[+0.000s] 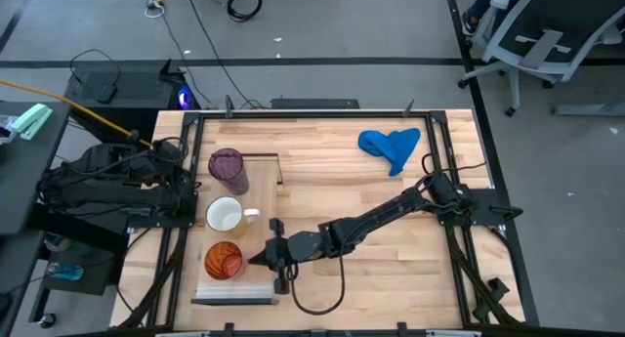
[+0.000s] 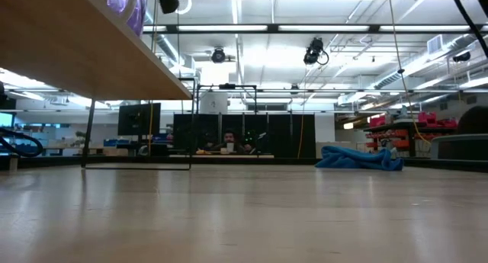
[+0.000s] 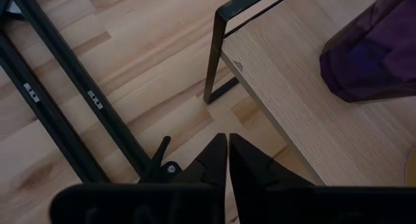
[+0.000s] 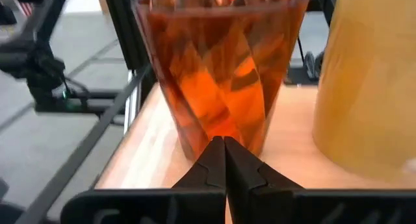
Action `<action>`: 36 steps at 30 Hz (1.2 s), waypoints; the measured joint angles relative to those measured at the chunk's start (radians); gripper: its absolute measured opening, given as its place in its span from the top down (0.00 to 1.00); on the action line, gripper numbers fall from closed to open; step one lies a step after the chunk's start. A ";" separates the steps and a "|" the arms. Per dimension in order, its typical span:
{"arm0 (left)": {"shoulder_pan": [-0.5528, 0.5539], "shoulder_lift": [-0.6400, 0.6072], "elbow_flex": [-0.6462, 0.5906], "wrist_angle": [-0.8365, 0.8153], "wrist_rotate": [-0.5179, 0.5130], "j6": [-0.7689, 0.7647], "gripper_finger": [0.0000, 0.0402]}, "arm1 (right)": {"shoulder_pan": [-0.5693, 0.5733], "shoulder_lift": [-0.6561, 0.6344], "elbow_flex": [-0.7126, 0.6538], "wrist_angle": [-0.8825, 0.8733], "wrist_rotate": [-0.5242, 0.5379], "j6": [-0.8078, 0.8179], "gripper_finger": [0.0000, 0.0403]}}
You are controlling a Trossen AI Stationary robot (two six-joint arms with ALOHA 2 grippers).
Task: Stack small to large cups/mugs on shelf
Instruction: Return to Home Position
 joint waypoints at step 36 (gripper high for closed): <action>0.000 0.000 0.107 0.184 0.000 0.147 0.96 | 0.139 -0.609 -0.005 -0.837 0.218 0.192 0.98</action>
